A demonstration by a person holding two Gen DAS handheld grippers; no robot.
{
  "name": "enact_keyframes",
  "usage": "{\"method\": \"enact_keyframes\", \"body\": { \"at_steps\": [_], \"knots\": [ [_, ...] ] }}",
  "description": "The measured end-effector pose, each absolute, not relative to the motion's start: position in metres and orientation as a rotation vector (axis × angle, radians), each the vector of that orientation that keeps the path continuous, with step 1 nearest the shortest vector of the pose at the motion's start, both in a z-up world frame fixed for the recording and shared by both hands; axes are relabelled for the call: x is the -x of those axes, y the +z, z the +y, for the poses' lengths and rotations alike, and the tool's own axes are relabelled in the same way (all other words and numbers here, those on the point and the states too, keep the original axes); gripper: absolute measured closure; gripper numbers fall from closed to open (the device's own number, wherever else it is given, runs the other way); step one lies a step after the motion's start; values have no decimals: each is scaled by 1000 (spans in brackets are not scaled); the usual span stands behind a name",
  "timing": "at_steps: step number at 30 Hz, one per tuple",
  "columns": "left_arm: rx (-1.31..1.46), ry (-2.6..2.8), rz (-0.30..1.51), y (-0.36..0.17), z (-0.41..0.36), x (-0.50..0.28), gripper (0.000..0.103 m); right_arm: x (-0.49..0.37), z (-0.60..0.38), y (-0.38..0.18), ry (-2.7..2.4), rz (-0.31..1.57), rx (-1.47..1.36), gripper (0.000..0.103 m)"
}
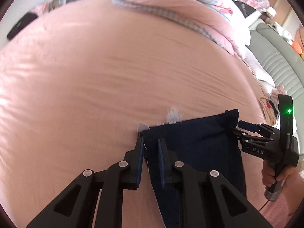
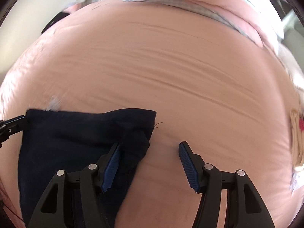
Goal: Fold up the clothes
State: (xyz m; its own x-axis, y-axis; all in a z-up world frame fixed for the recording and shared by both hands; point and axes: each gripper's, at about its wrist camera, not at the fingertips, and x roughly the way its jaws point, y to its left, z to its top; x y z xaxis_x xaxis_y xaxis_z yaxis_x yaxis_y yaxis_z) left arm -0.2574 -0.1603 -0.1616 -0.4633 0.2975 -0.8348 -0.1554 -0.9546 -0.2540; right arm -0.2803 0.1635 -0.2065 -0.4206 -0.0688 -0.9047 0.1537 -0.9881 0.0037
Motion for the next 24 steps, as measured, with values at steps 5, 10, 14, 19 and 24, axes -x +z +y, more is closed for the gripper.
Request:
{"method": "enact_keyframes", "body": {
  "at_steps": [5, 10, 14, 19, 24],
  "knots": [
    [1519, 2534, -42, -177, -146, 264, 89, 274, 167, -195, -2536, 23, -1539, 42],
    [1415, 2569, -20, -157, -138, 254, 89, 247, 169, -172, -2540, -87, -1483, 42],
    [1449, 2495, -151, -158, -133, 245, 89, 207, 172, -173, -2463, -146, -1529, 42],
    [1580, 2348, -134, -160, -108, 208, 71, 142, 161, -178, -2412, -82, -1580, 42],
    [1699, 2351, -255, -161, -110, 154, 69, 102, 170, -178, -2408, -73, -1598, 40]
  ]
}}
